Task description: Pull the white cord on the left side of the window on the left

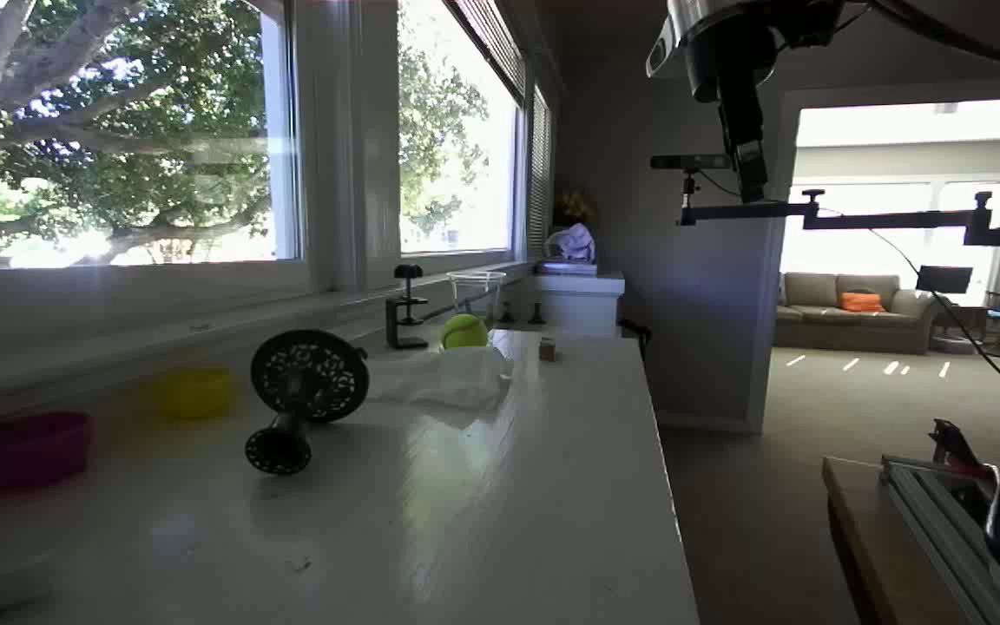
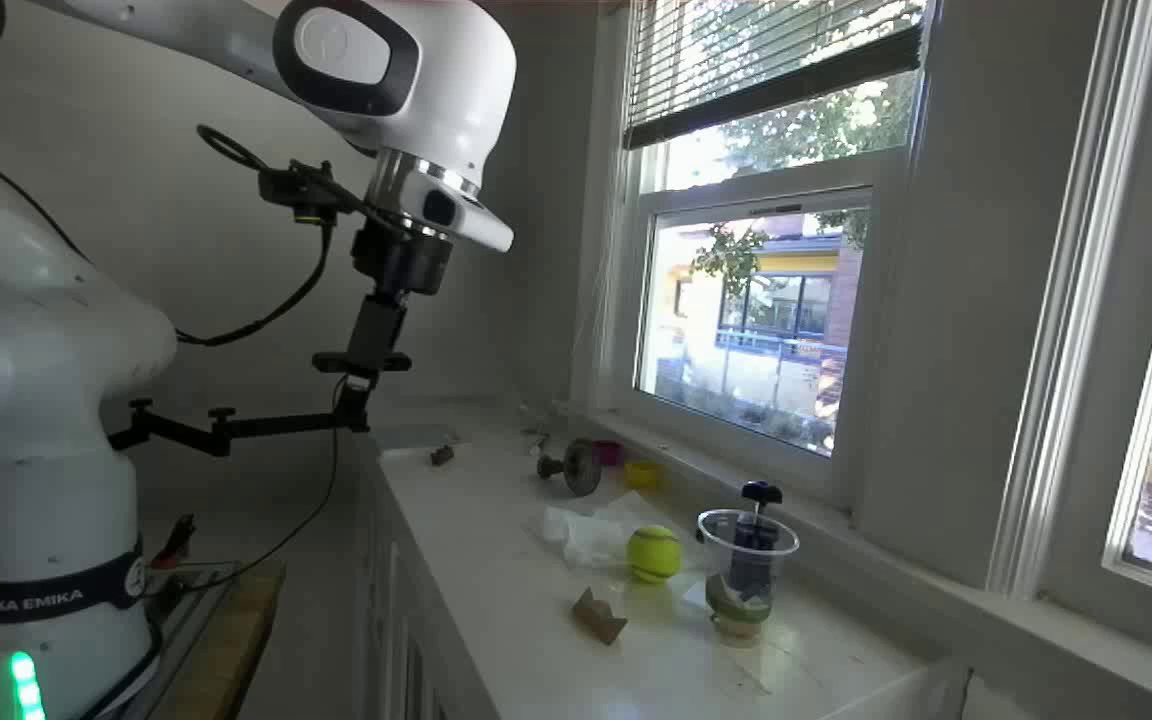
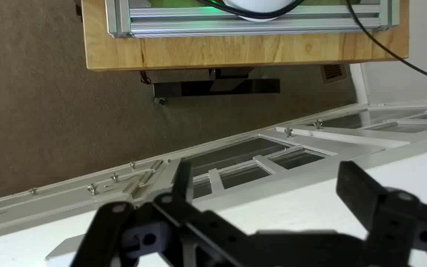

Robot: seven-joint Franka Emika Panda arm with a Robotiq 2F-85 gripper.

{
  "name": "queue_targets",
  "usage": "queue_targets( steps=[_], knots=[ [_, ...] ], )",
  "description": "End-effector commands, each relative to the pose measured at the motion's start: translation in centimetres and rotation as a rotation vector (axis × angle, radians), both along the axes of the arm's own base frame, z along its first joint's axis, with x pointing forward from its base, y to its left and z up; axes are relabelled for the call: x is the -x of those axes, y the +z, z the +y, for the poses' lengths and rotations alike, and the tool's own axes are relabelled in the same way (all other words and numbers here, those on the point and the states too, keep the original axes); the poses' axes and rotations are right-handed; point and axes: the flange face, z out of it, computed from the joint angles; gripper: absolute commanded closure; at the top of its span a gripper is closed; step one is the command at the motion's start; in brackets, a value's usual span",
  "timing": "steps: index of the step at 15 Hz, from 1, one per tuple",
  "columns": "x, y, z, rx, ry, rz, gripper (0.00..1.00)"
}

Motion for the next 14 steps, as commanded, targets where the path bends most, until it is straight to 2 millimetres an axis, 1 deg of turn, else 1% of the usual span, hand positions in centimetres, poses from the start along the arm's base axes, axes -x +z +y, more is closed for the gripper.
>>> queue_targets(
  steps=[1,7,8,11,14],
  knots=[
    [0.0,0.0,0.0,0.0,0.0,0.0,0.0],
    [0.0,0.0,0.0,0.0,0.0,0.0,0.0],
    [-0.3,0.2,0.1,0.005,-0.002,-0.008,0.0],
    [-1.6,1.3,0.5,-0.015,0.001,-0.067,0.0],
    [-3.0,3.3,1.6,-0.029,0.015,-0.172,0.0]
  ],
)
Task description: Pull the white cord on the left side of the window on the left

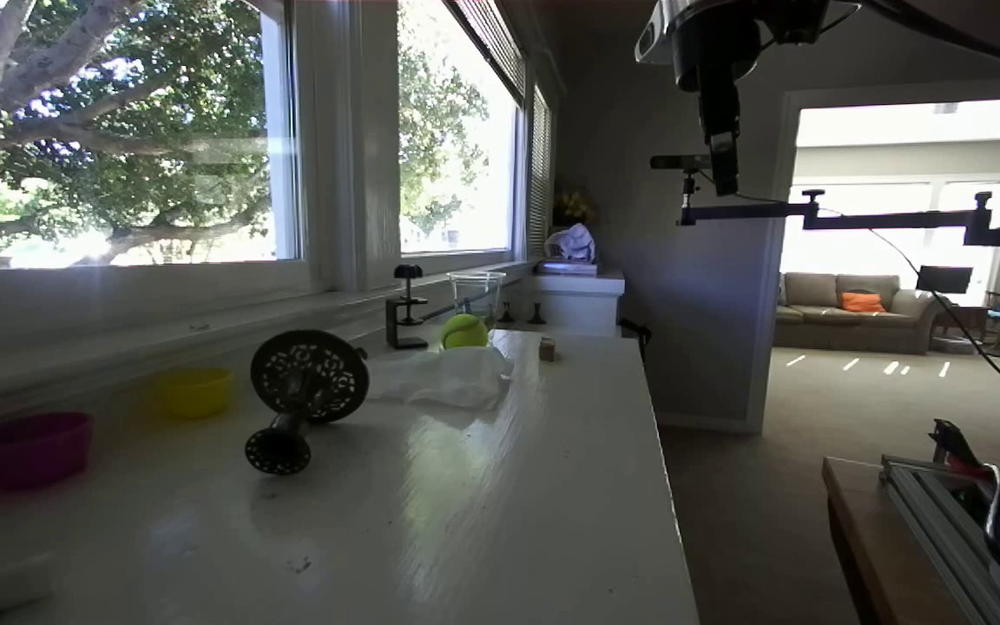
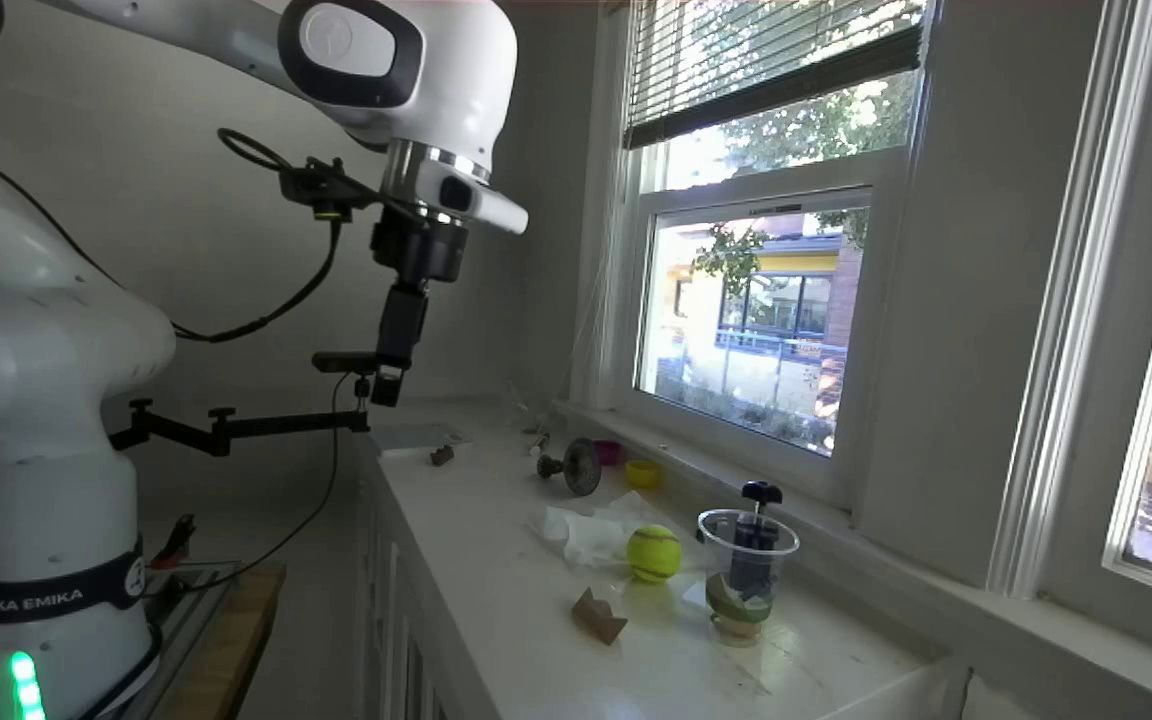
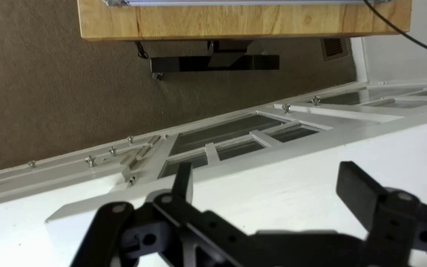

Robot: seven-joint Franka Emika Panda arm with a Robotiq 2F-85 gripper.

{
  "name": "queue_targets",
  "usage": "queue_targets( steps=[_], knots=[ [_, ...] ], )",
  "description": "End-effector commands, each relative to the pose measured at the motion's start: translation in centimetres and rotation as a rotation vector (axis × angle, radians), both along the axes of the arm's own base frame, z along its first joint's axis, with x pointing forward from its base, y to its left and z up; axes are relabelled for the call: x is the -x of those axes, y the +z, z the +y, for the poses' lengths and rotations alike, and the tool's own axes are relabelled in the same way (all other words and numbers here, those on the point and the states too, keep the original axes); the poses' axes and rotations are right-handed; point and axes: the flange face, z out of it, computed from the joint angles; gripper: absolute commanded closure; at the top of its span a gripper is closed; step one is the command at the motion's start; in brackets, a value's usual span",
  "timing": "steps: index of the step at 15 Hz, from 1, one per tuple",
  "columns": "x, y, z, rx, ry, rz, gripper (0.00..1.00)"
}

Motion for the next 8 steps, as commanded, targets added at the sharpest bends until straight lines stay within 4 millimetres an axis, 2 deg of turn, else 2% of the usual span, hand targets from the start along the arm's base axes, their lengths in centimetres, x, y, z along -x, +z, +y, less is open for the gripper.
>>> queue_targets(
  steps=[1,5,8],
  knots=[
    [-2.1,2.9,1.6,-0.038,0.012,-0.117,0.0],
    [-3.8,6.9,5.0,-0.091,0.064,-0.273,0.0],
    [-4.9,10.5,8.6,-0.128,0.121,-0.407,0.0]
  ],
)
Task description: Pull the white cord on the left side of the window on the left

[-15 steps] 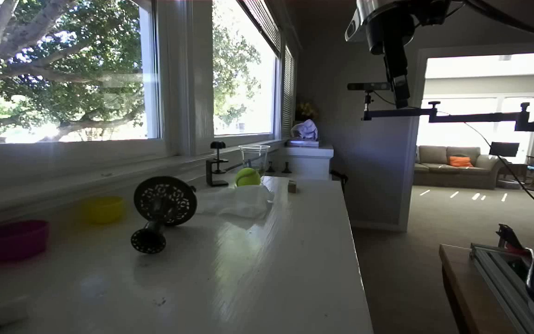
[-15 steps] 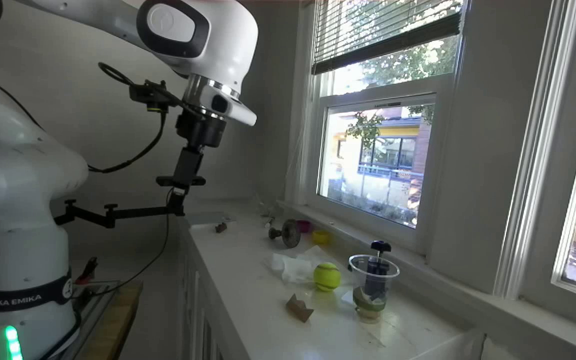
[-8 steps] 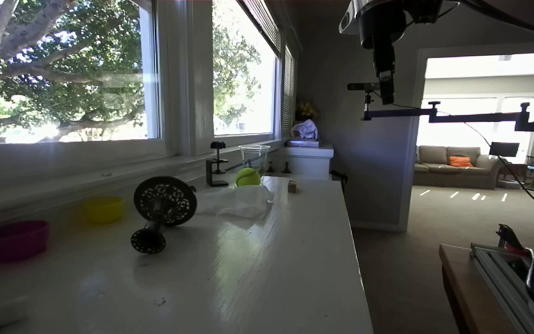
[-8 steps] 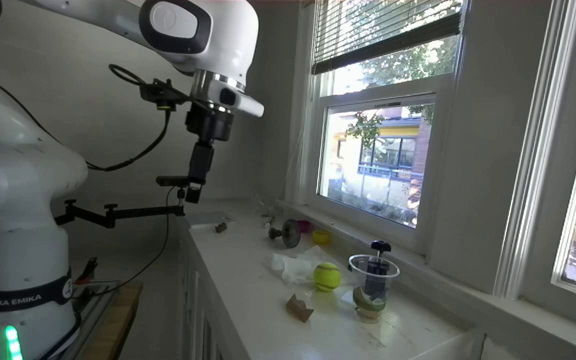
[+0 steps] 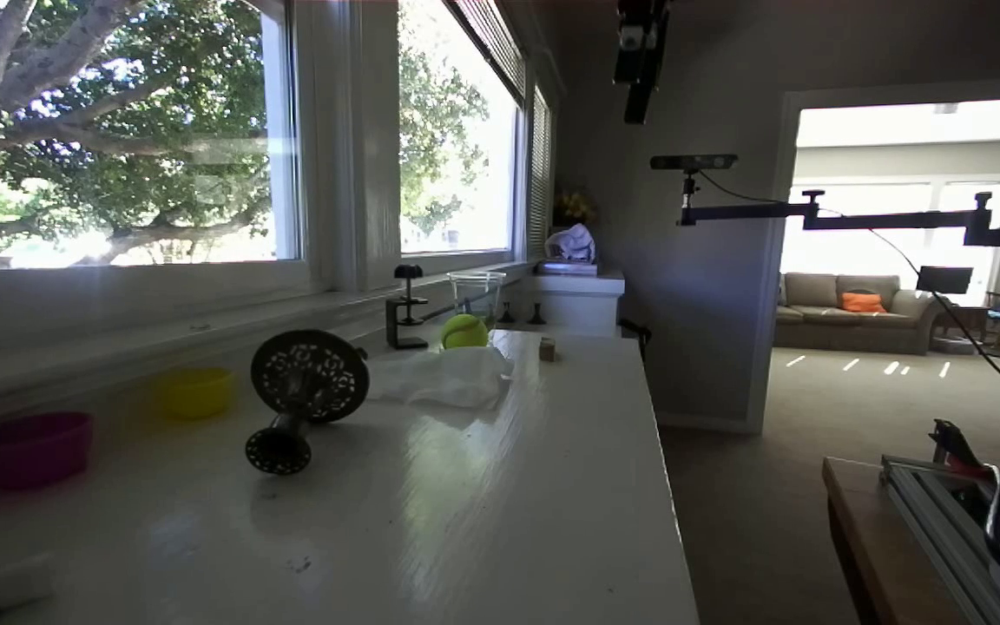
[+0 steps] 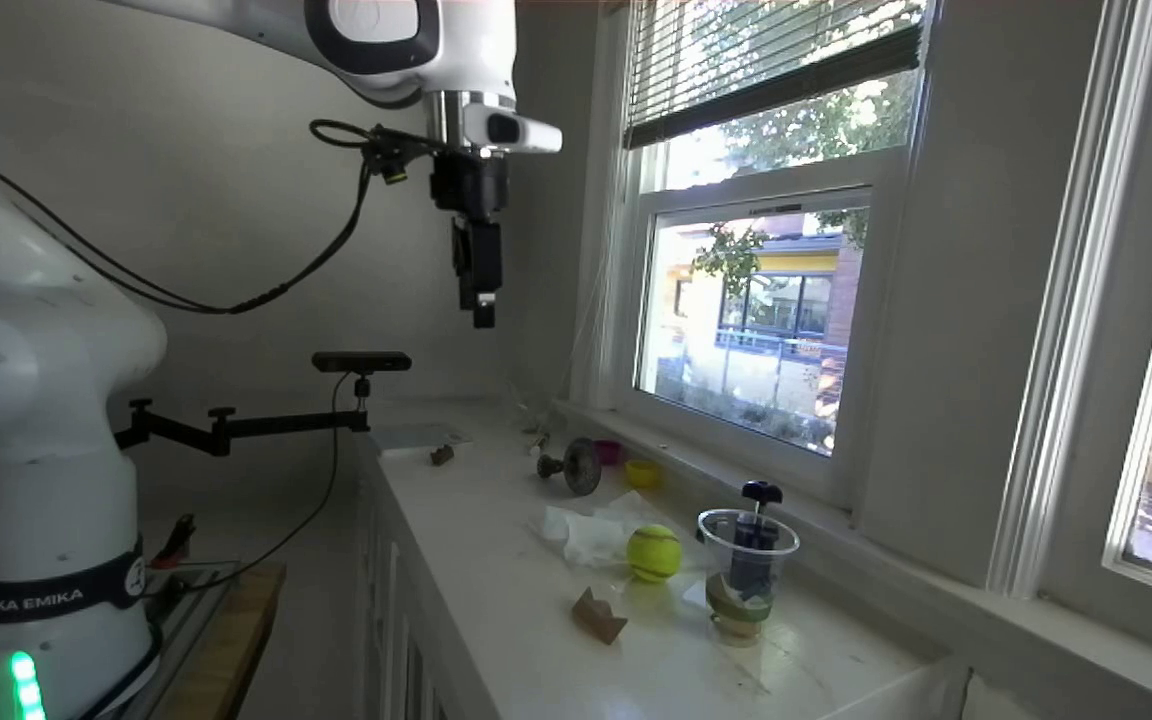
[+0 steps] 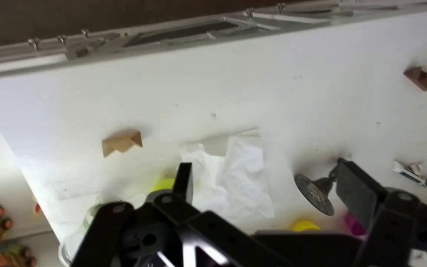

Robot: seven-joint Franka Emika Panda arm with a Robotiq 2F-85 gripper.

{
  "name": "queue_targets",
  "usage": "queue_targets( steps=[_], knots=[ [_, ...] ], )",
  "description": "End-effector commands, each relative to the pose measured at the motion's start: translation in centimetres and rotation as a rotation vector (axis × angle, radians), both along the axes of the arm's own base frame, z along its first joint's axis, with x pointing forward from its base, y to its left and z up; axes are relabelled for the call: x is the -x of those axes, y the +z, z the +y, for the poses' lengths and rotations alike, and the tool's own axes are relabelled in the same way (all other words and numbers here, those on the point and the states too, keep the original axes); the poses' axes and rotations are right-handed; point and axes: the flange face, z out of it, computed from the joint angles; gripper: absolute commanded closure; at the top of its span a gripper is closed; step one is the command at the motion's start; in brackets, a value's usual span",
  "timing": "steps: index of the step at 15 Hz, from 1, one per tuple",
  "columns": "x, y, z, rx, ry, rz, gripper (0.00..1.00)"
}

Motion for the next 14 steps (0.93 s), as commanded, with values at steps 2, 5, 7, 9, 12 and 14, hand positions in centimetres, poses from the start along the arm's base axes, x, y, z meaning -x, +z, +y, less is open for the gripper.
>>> queue_targets(
  steps=[2,5,7,9,12,14],
  knots=[
    [-1.4,5.3,4.7,-0.065,0.07,-0.171,0.0],
    [-1.2,4.8,4.7,-0.028,0.08,-0.158,0.0],
    [-1.2,4.5,4.6,-0.027,0.077,-0.152,0.0],
    [-1.3,4.3,4.4,-0.029,0.072,-0.147,0.0],
    [-1.3,4.3,4.4,-0.029,0.072,-0.146,0.0],
    [-1.7,4.5,4.4,-0.023,0.072,-0.155,0.0]
  ],
)
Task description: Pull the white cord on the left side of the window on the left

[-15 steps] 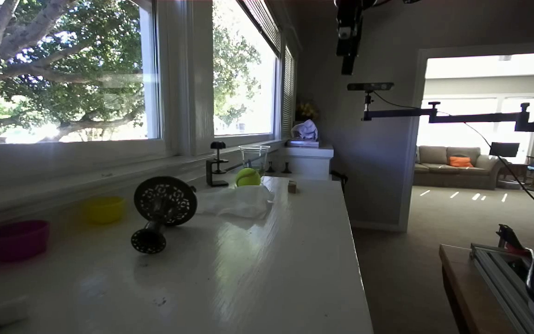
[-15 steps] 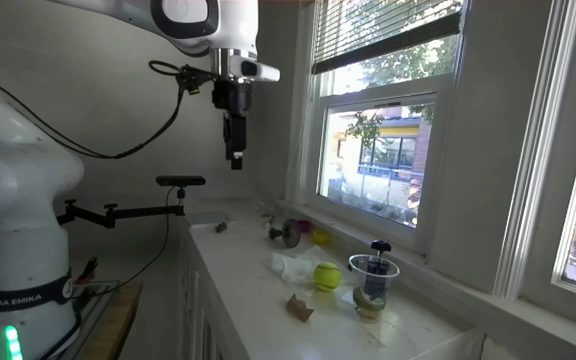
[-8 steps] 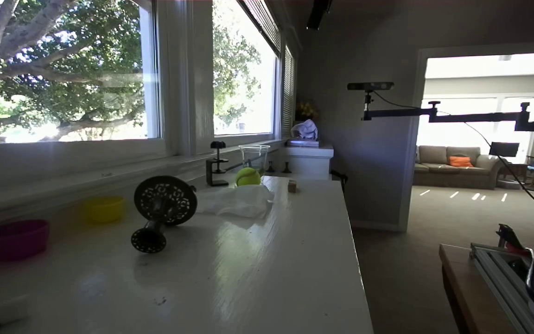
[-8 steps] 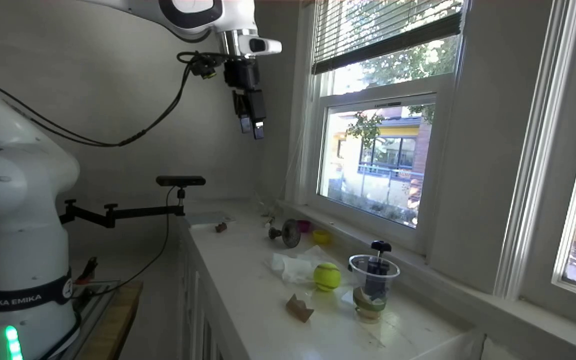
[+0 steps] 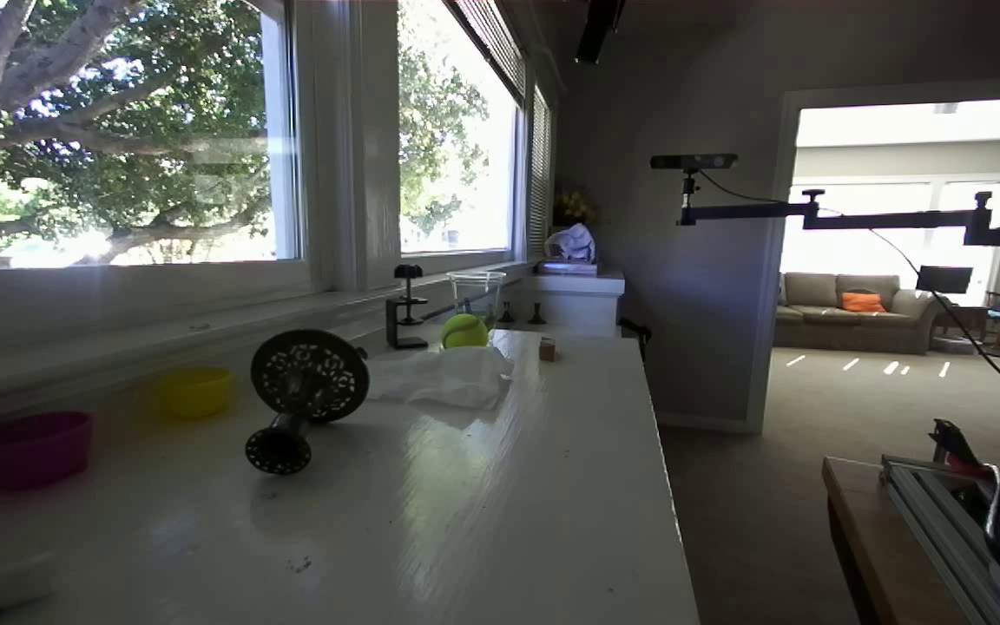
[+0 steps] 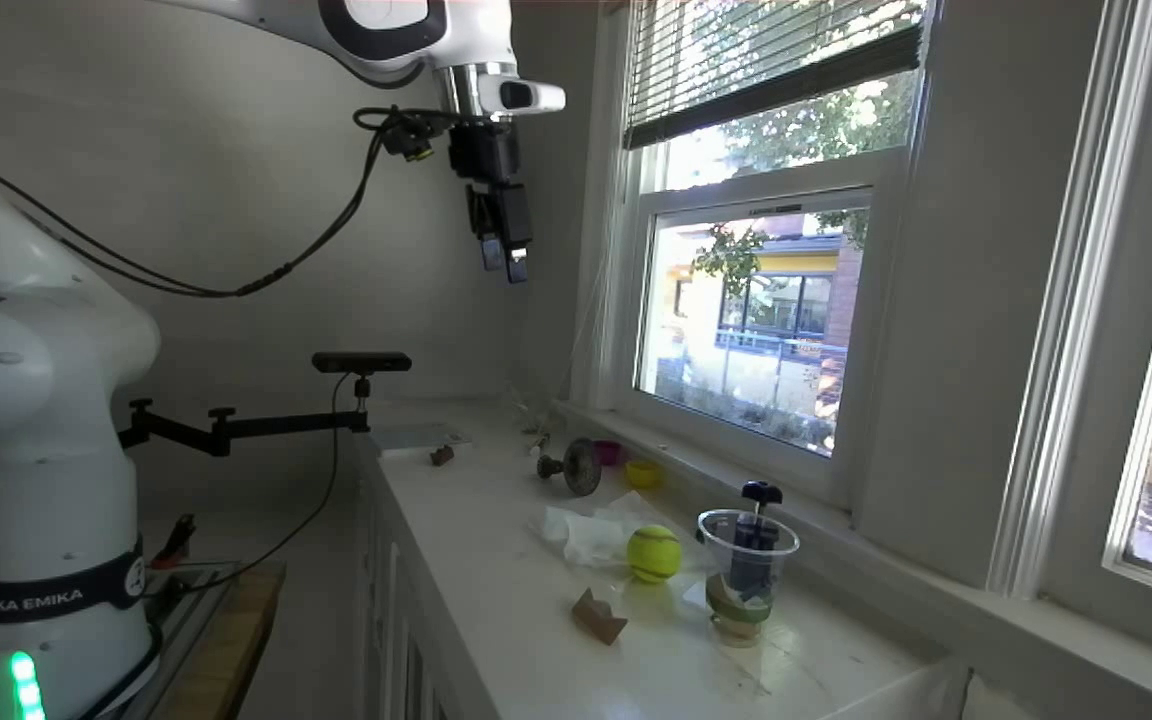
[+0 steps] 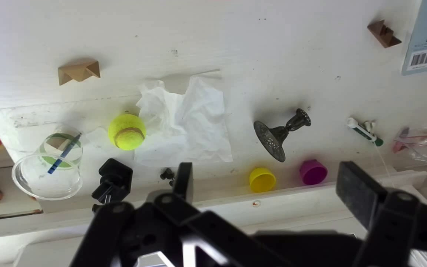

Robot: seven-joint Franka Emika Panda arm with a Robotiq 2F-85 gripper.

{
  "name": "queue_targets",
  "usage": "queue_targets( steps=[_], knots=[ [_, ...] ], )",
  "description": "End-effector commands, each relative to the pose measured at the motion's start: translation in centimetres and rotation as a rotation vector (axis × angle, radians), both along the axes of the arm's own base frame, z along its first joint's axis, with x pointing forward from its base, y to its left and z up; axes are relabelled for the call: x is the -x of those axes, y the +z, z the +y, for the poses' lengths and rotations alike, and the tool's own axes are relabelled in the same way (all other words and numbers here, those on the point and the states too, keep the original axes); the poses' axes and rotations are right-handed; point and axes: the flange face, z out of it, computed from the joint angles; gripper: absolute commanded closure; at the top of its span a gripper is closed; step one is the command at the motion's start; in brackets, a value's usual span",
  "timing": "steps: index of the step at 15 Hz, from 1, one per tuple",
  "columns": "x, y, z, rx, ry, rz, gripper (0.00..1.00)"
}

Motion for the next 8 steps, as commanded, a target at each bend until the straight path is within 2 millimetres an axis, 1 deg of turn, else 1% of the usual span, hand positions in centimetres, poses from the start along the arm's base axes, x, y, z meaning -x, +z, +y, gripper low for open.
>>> queue_targets(
  steps=[1,3,5,7,8],
  knots=[
    [-0.9,0.6,0.2,0.001,0.005,-0.024,0.0],
    [-2.6,2.2,0.8,0.012,0.027,-0.093,0.0],
    [-4.9,4.3,2.1,0.02,0.063,-0.189,0.0],
    [-7.2,6.6,4.4,0.029,0.121,-0.284,0.0],
    [-8.3,7.8,6.0,0.035,0.167,-0.33,0.0]
  ],
)
